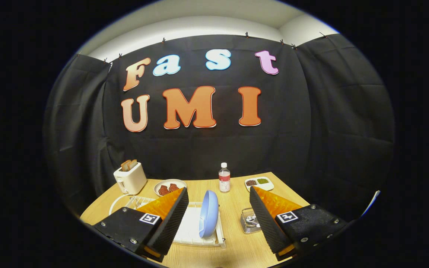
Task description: Take the plate from the dish rack, then take the spoon from the basket and place it into the plate.
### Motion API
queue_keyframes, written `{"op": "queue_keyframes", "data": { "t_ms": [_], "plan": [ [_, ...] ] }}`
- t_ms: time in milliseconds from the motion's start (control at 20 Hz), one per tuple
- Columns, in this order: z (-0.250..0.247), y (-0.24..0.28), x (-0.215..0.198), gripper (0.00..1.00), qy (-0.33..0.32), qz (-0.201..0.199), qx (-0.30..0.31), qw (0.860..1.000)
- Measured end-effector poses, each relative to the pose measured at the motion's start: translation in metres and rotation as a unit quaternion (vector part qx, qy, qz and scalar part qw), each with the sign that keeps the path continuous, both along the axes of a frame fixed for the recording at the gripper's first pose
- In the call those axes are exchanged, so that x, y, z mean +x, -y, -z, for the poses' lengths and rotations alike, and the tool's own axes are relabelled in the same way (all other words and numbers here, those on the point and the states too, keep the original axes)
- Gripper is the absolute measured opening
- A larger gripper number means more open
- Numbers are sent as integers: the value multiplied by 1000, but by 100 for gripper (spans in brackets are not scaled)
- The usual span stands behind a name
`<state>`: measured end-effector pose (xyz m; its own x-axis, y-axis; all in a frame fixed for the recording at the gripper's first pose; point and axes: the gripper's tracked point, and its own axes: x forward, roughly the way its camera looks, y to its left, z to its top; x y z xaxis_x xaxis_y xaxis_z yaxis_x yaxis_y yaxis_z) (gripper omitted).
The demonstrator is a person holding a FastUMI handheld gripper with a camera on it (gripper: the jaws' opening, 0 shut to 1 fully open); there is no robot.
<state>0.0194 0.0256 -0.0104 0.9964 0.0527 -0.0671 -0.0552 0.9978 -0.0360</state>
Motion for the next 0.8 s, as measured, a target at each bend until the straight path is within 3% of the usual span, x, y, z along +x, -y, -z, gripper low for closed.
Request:
{"op": "queue_keyframes", "data": {
  "t_ms": [400, 800],
  "plan": [
    [39, -11, 51, 98, -92, -16, -25, 995],
    [90, -23, 101, 98, -187, -22, -49, 981]
  ]
}}
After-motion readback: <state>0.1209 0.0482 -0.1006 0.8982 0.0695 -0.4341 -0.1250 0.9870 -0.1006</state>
